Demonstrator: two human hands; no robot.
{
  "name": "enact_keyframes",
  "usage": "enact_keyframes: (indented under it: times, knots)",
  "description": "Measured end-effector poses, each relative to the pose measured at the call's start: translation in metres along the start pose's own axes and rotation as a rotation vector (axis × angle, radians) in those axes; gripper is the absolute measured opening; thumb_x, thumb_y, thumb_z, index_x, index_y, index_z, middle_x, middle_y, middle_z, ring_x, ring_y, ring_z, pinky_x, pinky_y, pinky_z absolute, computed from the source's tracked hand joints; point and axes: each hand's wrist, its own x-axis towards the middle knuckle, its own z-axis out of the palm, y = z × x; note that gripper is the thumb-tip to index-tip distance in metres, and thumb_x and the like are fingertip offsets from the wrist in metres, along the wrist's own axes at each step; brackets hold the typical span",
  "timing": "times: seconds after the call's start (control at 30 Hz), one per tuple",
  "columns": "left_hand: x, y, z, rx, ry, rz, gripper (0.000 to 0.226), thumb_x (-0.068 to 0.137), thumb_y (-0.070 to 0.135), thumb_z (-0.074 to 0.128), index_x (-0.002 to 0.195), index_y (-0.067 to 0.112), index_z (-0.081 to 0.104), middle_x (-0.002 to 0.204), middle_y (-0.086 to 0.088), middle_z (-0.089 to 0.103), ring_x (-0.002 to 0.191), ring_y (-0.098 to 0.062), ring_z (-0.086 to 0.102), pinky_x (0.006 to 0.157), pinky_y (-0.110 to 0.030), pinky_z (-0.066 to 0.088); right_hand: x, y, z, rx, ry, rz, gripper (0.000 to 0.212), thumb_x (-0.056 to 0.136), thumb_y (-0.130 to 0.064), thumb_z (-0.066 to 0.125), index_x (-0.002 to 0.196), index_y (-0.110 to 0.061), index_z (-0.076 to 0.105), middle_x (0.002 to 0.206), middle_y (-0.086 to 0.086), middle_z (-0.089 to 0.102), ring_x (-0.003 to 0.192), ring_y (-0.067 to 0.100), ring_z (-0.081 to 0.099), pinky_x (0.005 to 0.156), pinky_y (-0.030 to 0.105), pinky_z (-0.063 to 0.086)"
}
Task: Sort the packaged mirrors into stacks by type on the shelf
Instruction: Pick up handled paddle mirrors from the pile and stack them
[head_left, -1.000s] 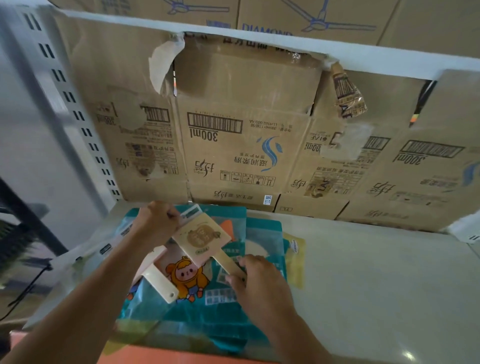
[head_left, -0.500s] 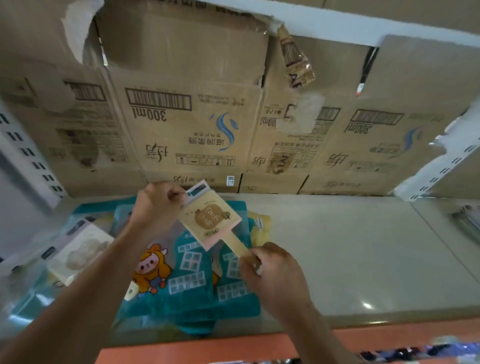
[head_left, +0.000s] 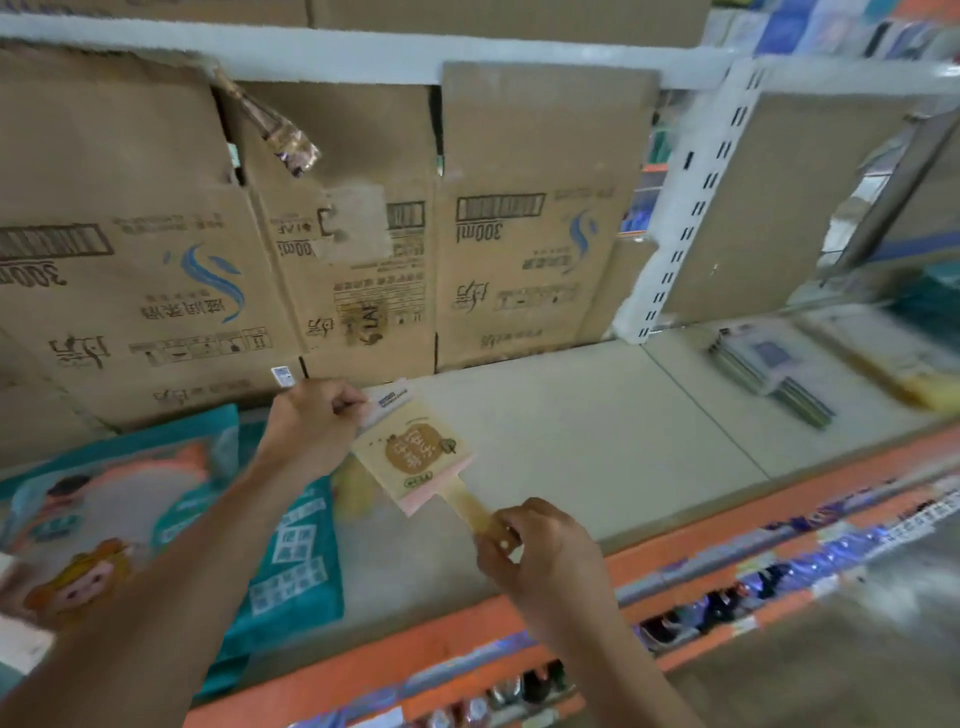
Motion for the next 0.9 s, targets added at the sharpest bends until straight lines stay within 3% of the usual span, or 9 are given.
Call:
enact_keyframes:
  times: [0.07,0.13,0.3,0.4,0.5,0.63,0.7,0.8,0.9]
  knots:
    - [-0.007,0.02,0.016,-0.013,-0.012,0.017,0.007,0.087,0.027,0.064,0.089,0.026,0.07,0.086,0.006,0.063,0.082,-0.009,0.055,0.069,-0.022,0.037,-0.011,0.017,-0.012,-0.023,0.045,0.025,0.039,0.071,-0.052,0.039,0.066,-0.019,0.059,0.068,0.001,0.056,0.065,0.024,0.057,0.057,0.032,0.042]
    - [-0.015,0.04,0.032,-0.006,-0.032,0.039,0.008,0.087,0.027,0.062,0.081,0.03,0.067,0.08,0.011,0.064,0.078,-0.008,0.055,0.065,-0.022,0.038,-0.021,0.035,-0.025,-0.029,0.091,0.048,0.033,0.074,-0.047,0.044,0.061,-0.019,0.056,0.063,-0.001,0.053,0.059,0.023,0.056,0.056,0.031,0.038]
    - [-0.027,0.08,0.074,-0.105,-0.11,0.057,0.01,0.081,0.03,0.065,0.072,0.032,0.069,0.071,0.007,0.066,0.074,-0.02,0.062,0.064,-0.027,0.049,-0.044,0.077,-0.054,0.024,0.135,0.119,0.03,0.078,-0.049,0.042,0.058,-0.027,0.04,0.063,-0.006,0.048,0.063,0.019,0.053,0.06,0.027,0.033]
    - [-0.033,0.101,0.1,-0.171,-0.147,0.103,0.017,0.083,0.02,0.064,0.069,0.029,0.068,0.066,0.005,0.067,0.062,-0.018,0.061,0.069,-0.033,0.054,-0.057,0.1,-0.072,-0.022,0.19,0.15,0.034,0.082,-0.048,0.043,0.062,-0.023,0.05,0.063,-0.009,0.046,0.062,0.013,0.047,0.059,0.024,0.03]
    - [-0.04,0.123,0.126,-0.184,-0.155,0.149,0.018,0.084,0.013,0.063,0.07,0.023,0.067,0.059,0.006,0.066,0.049,-0.01,0.057,0.068,-0.036,0.057,-0.07,0.123,-0.09,-0.02,0.149,0.196,0.032,0.089,-0.044,0.047,0.074,-0.02,0.062,0.074,-0.008,0.052,0.071,0.012,0.05,0.064,0.027,0.039]
    - [-0.049,0.151,0.157,-0.21,-0.197,0.167,0.017,0.085,0.009,0.063,0.073,0.02,0.067,0.068,-0.003,0.068,0.055,-0.019,0.058,0.069,-0.038,0.056,-0.084,0.15,-0.108,-0.012,0.142,0.243,0.029,0.089,-0.041,0.054,0.067,-0.024,0.053,0.064,-0.014,0.041,0.067,0.011,0.046,0.058,0.022,0.037]
    - [-0.052,0.162,0.169,-0.219,-0.217,0.178,0.015,0.085,0.008,0.063,0.075,0.017,0.068,0.069,-0.004,0.068,0.055,-0.019,0.057,0.068,-0.037,0.056,-0.088,0.159,-0.115,-0.023,0.168,0.277,0.032,0.088,-0.039,0.057,0.062,-0.027,0.044,0.059,-0.015,0.036,0.064,0.01,0.04,0.053,0.019,0.028]
    - [-0.052,0.177,0.184,-0.241,-0.242,0.178,0.011,0.086,0.007,0.063,0.078,0.013,0.069,0.068,-0.005,0.066,0.054,-0.018,0.055,0.065,-0.034,0.056,-0.091,0.172,-0.126,-0.03,0.165,0.31,0.032,0.09,-0.039,0.054,0.063,-0.028,0.041,0.061,-0.014,0.038,0.066,0.011,0.041,0.057,0.022,0.03]
    - [-0.048,0.19,0.196,-0.272,-0.269,0.182,0.01,0.087,0.007,0.063,0.081,0.012,0.069,0.07,-0.005,0.066,0.055,-0.016,0.055,0.051,-0.019,0.052,-0.091,0.182,-0.133,0.0,0.167,0.33,0.027,0.091,-0.041,0.052,0.069,-0.026,0.047,0.068,-0.012,0.046,0.071,0.01,0.045,0.061,0.021,0.034]
